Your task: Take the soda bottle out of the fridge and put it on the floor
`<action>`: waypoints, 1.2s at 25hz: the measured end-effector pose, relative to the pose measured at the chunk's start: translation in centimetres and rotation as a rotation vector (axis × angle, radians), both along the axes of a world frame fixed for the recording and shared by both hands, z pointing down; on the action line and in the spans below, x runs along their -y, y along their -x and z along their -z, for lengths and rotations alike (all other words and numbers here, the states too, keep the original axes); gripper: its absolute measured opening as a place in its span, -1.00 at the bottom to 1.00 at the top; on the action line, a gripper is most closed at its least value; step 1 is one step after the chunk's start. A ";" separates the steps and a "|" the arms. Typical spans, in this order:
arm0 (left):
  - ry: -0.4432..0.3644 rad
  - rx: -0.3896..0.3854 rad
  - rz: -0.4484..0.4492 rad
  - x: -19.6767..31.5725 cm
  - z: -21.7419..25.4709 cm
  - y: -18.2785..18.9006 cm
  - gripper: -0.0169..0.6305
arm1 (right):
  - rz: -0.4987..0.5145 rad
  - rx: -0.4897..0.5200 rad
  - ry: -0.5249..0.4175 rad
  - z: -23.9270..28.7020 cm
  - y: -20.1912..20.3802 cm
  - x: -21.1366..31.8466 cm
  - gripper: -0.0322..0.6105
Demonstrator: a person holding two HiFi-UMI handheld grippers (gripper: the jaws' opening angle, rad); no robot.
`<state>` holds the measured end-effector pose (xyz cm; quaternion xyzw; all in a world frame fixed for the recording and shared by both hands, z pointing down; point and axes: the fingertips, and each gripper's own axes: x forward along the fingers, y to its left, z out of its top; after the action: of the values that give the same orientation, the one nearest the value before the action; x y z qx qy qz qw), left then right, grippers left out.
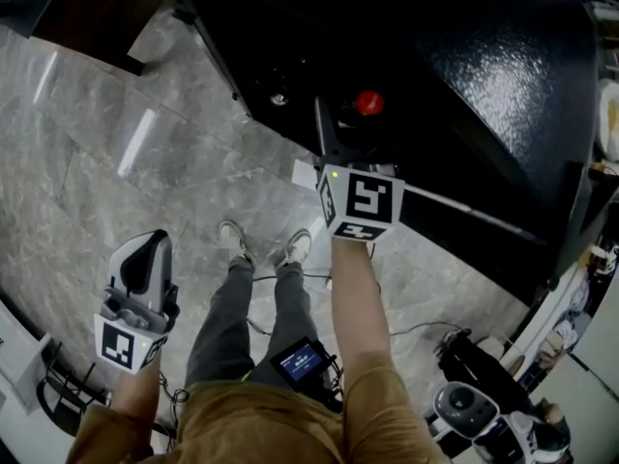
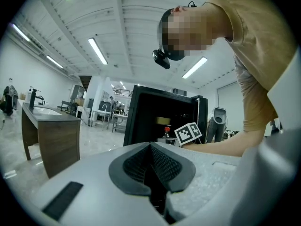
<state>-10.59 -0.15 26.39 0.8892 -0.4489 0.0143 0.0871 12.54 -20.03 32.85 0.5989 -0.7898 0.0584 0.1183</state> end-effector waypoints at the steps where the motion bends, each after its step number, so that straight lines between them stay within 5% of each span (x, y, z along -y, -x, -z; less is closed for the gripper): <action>1: 0.000 -0.005 0.003 0.0 -0.1 0.0 -0.94 | 0.007 0.006 0.000 0.1 0.3 -0.4 0.02; 14: -0.004 -0.049 -0.005 0.5 -2.2 -1.3 -0.94 | 0.130 0.027 0.013 -2.6 4.2 -5.7 0.02; 26: -0.009 0.058 0.031 -0.6 -8.3 -0.3 -0.94 | 0.236 -0.005 0.037 -8.6 6.8 -9.2 0.02; 30: 0.000 0.025 0.040 -1.1 -11.3 -0.7 -0.94 | 0.282 -0.010 0.042 -12.1 7.7 -10.3 0.02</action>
<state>-9.90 1.00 37.71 0.8799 -0.4675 0.0238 0.0818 4.82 -9.77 44.91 0.4799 -0.8641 0.0548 0.1415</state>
